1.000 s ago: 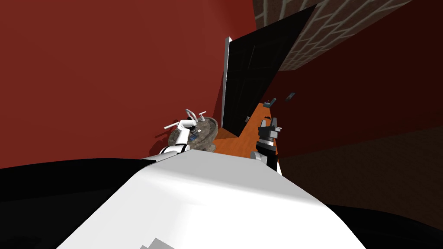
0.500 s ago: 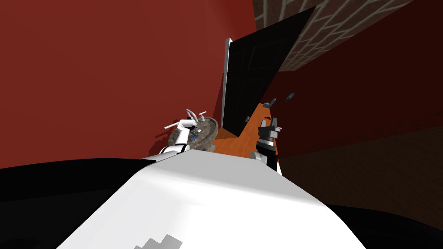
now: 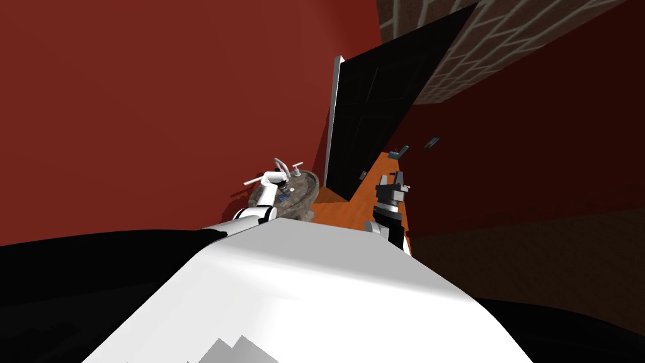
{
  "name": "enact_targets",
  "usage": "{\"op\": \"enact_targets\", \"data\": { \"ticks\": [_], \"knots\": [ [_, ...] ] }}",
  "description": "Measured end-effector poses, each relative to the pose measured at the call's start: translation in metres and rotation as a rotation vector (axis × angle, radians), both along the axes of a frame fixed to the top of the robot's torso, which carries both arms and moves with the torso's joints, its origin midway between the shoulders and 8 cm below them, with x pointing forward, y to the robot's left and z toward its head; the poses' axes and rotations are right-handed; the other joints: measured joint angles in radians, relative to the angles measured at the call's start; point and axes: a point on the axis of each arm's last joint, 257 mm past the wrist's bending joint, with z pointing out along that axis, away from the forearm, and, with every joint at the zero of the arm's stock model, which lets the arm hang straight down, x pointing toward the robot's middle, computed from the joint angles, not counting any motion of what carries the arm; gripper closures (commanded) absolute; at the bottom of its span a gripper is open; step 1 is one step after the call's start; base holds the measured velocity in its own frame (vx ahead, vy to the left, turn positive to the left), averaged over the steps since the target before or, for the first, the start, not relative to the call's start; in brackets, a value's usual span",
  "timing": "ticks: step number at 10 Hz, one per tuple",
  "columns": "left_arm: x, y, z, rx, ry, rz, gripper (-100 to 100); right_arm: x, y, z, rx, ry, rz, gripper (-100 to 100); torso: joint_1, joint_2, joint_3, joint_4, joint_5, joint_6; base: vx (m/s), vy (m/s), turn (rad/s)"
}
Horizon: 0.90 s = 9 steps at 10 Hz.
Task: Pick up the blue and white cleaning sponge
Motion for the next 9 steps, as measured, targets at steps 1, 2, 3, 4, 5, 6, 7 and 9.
{"op": "enact_targets", "data": {
  "ticks": [1,2,3,4,5,6,7,9],
  "knots": [
    [0.002,-0.001,-0.001,-0.003,0.008,-0.003,100,0.000,0.000,0.000,0.000,0.000,0.000,0,0.001,0.001,0.000,0.000,0.001,0.000,0.000,0.001,-0.027],
    [0.000,-0.001,-0.005,-0.007,0.021,-0.003,100,0.000,0.000,0.000,0.000,0.000,0.000,0,0.003,0.001,0.000,0.000,0.001,-0.001,-0.008,-0.030,0.177],
    [0.011,-0.003,0.001,-0.006,0.010,-0.023,100,0.000,0.000,0.000,0.000,0.000,0.000,0,0.002,0.001,0.001,0.001,0.000,-0.002,-0.006,-0.041,0.086],
    [0.016,-0.003,0.002,-0.005,0.007,-0.033,100,0.000,0.000,0.000,0.000,0.000,0.000,0,0.001,0.002,0.001,0.000,0.000,-0.001,-0.004,-0.022,-0.025],
    [0.015,-0.003,-0.002,-0.008,0.019,-0.032,100,0.000,0.000,0.000,0.000,0.000,0.000,0,0.002,0.002,0.001,0.000,0.001,-0.001,-0.021,-0.040,0.132],
    [0.025,-0.007,-0.001,-0.006,0.010,-0.051,100,0.000,0.000,0.000,0.000,0.000,0.000,0,0.000,0.002,0.002,0.001,0.000,-0.001,-0.014,-0.046,0.086],
    [0.030,-0.007,0.000,-0.006,0.009,-0.060,100,0.000,0.000,0.000,0.000,0.000,0.000,0,0.000,0.003,0.002,0.001,0.000,-0.001,0.001,-0.021,0.000],
    [0.038,-0.007,0.002,-0.008,0.014,-0.075,100,0.000,0.000,0.000,0.000,0.000,0.000,0,0.001,0.002,0.002,0.001,0.000,-0.001,-0.002,-0.036,0.110]
  ]
}}
